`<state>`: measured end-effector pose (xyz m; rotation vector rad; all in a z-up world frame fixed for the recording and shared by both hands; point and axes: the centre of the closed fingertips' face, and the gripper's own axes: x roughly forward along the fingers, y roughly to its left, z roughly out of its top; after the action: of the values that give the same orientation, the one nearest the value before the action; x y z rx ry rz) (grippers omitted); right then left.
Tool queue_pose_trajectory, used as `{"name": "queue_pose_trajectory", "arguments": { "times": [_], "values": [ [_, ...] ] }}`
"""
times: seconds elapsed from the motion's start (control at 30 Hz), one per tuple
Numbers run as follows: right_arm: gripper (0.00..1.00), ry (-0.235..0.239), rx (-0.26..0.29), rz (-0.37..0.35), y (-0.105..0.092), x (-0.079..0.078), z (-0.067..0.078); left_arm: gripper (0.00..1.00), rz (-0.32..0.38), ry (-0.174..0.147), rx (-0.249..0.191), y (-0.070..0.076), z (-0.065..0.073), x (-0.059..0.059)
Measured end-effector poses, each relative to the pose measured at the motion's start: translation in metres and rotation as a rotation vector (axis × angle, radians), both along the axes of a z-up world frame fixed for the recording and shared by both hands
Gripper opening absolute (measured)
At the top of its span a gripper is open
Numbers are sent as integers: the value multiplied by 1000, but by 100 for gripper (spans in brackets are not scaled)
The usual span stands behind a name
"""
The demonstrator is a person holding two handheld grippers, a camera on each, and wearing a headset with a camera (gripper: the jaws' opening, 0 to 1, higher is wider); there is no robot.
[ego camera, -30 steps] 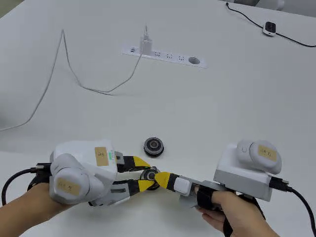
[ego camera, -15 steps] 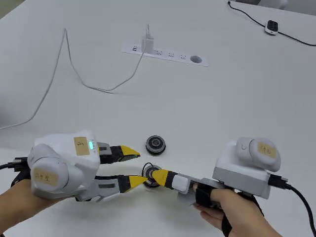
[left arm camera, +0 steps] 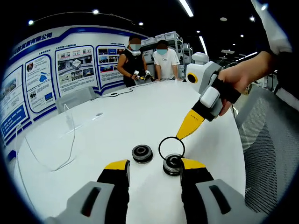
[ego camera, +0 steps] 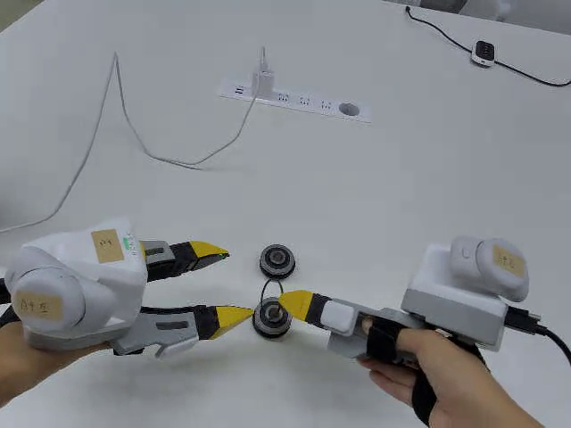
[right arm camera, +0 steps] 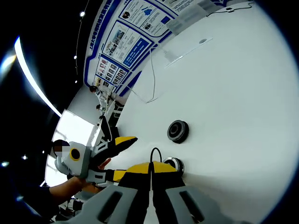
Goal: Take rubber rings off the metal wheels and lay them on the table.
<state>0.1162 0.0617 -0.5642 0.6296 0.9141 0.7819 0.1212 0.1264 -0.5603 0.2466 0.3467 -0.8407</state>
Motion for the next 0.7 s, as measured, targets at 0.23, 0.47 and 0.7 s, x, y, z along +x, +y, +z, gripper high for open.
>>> {"name": "queue_pose_trajectory", "arguments": {
  "times": [0.23, 0.47, 0.7],
  "values": [
    [1, 17, -62, -84, -40, 18, -17, 45, -14, -8, 4, -5, 4, -1],
    [1, 35, -101, -141, -60, 24, -35, 46, -22, -3, 5, -9, 3, -2],
    [2, 13, -180, -187, -75, 29, -46, 45, -19, -2, 12, -9, 4, -1]
  ]
}}
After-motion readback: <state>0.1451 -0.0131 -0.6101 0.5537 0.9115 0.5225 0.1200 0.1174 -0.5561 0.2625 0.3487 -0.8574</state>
